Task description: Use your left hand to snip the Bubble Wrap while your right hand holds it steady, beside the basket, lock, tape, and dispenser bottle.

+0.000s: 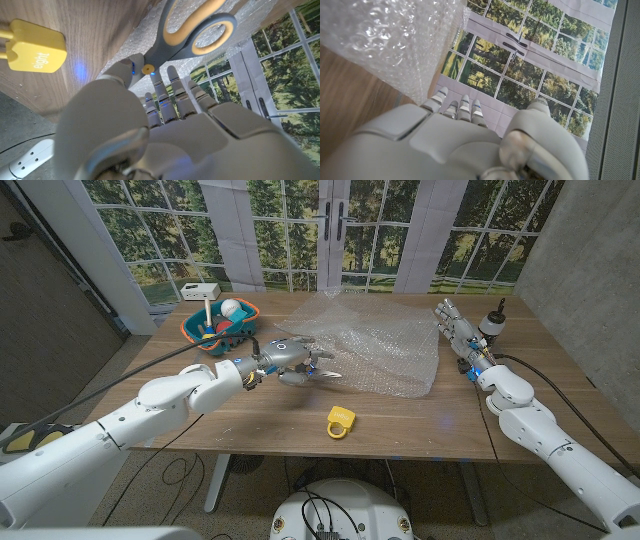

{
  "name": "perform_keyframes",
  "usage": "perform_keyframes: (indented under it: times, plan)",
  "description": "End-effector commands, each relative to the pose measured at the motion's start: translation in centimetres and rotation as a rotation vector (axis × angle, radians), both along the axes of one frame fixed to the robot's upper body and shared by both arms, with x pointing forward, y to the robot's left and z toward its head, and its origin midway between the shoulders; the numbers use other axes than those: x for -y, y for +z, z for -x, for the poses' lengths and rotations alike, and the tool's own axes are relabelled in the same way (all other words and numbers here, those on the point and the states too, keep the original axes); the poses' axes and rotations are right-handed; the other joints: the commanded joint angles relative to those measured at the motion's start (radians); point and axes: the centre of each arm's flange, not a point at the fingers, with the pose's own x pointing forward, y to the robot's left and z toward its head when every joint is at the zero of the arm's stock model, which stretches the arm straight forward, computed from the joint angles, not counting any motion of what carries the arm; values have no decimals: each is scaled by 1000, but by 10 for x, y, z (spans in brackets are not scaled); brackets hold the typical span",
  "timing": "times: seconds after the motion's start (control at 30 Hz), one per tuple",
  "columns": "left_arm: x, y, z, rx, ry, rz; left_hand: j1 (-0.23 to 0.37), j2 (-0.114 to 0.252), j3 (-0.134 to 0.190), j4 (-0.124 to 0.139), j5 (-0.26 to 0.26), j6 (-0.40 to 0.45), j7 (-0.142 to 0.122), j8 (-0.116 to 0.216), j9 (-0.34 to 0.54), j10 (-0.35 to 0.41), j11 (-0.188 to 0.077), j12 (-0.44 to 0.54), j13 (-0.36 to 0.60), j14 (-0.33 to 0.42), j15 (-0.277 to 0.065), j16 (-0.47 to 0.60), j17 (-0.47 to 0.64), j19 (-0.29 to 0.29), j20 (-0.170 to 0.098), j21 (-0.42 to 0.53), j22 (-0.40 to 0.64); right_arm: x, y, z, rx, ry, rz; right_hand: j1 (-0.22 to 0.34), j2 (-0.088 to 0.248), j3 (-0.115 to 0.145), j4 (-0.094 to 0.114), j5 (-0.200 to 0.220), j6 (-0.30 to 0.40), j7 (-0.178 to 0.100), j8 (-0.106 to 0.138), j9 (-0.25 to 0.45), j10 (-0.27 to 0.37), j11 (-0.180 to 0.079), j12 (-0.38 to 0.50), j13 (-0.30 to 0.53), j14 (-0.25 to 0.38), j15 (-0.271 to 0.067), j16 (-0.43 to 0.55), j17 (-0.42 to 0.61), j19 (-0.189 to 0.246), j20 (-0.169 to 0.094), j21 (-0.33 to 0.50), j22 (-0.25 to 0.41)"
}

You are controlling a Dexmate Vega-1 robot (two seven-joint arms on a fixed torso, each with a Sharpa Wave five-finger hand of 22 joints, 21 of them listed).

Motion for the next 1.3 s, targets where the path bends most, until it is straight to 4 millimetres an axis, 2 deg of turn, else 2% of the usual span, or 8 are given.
perform_keyframes:
  times: [0.03,0.23,0.4,0.63,0.73,1.1,1.2,1.3]
  plan:
    - [0,-2,2,3,-19,51,35,5,25,4,16,8,5,-1,1,135,-118,91,48,80,-167,18,-2,25,34,14,6,2,-1,4,6,-6,-1,-5,2,3,-2,-3,11,-2,4,2,5,-3,2,2,1,1,10,0,0,5,6,4]
    - [0,-4,2,16,-22,62,59,7,40,4,34,19,5,1,3,132,-114,111,43,253,-182,34,-27,44,41,18,8,3,-2,6,6,-9,-4,-6,2,3,-2,-3,11,-2,4,2,5,-3,2,2,1,1,10,0,0,6,6,4]
    - [0,-4,2,22,-21,64,75,0,36,0,37,29,3,2,3,137,-111,126,45,304,-188,32,-37,57,38,22,10,4,-1,7,8,-12,-6,-6,2,4,-3,-3,11,-2,4,2,5,-5,2,2,1,2,10,0,0,7,6,4]
    - [1,-5,0,4,-22,79,109,-2,-1,-1,29,36,3,0,4,144,-110,146,56,434,-191,76,-19,76,32,29,13,4,-1,6,7,-15,-5,-6,2,5,-3,-3,10,-2,4,2,6,-6,2,2,1,2,10,0,-1,7,6,4]
    - [0,-6,-2,-3,-22,93,132,-1,-21,2,26,40,3,0,5,144,-109,147,56,530,-191,119,13,103,19,41,17,4,-1,6,5,-15,-10,-6,2,5,-4,-3,11,-3,4,2,5,-7,2,2,2,2,10,0,-1,8,6,4]
    - [-1,-8,-7,-63,-45,138,148,3,-45,8,11,40,8,-1,5,128,-107,123,27,610,-190,157,57,124,0,50,19,4,0,4,3,-16,-5,-6,2,7,-5,-3,11,-6,4,2,7,-10,3,2,1,2,9,0,-1,8,6,4]
    - [-1,-7,-9,-106,-56,161,158,20,-76,10,-43,21,33,-2,8,101,-109,93,-20,575,-191,116,46,134,-42,55,20,5,0,4,5,-17,-3,-6,2,7,-5,-3,10,-6,4,2,9,-8,3,2,1,1,9,0,-1,8,6,4]
    - [-1,-7,-9,-118,-44,167,199,62,-128,7,-175,-5,54,3,11,61,-107,54,-74,554,-192,61,9,136,-80,56,17,5,0,5,5,-18,-2,-6,2,7,-5,-3,11,-6,4,2,9,-8,3,2,2,2,10,0,-1,8,6,4]
